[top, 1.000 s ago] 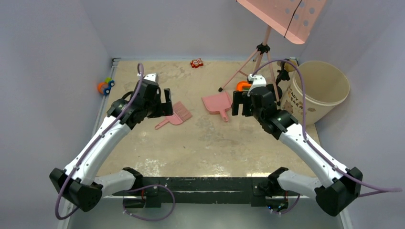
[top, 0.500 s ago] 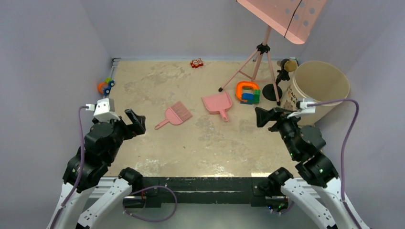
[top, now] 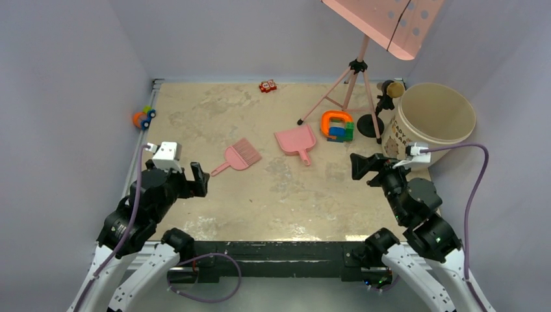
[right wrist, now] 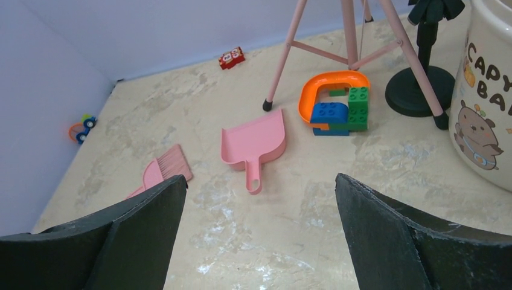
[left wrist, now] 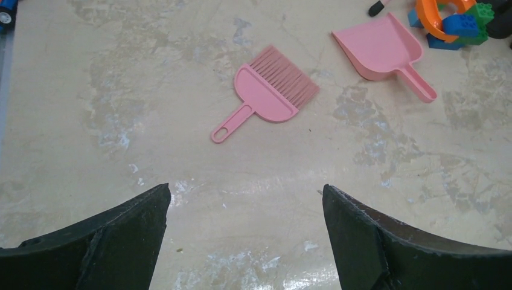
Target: Sweep away the paper scraps from the table
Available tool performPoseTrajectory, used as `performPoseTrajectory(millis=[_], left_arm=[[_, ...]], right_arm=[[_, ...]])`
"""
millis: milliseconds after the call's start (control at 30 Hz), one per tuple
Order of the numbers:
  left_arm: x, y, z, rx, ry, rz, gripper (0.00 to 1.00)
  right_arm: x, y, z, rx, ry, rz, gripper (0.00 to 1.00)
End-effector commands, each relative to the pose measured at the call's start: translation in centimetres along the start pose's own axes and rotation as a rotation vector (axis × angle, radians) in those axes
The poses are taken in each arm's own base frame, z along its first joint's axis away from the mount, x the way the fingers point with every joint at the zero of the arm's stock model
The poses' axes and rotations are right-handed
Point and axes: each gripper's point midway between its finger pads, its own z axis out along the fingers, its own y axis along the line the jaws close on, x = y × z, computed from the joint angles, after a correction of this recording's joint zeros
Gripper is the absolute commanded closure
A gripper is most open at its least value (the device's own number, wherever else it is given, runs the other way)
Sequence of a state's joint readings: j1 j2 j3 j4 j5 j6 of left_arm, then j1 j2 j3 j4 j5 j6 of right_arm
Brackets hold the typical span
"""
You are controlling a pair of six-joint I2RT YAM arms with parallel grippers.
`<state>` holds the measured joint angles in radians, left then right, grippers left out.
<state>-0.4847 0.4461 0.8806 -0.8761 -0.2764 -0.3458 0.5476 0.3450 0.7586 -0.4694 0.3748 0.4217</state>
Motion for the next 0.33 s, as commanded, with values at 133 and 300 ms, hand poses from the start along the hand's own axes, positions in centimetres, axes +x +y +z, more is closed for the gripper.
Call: performPoseTrajectory(millis=[133,300], left_arm=[[-2.29,-1.67,-0.37,0.098,-0.103,0.002,0.00],[-2.34,-1.85,-0.39,0.109,-0.111,-0.002,0.00]], right_arm=[[1.11,0.05,0.99,0.019,0.045,0.000,0.03],[1.45,0.09,1.35,0.022,0.057,-0.005,0.03]])
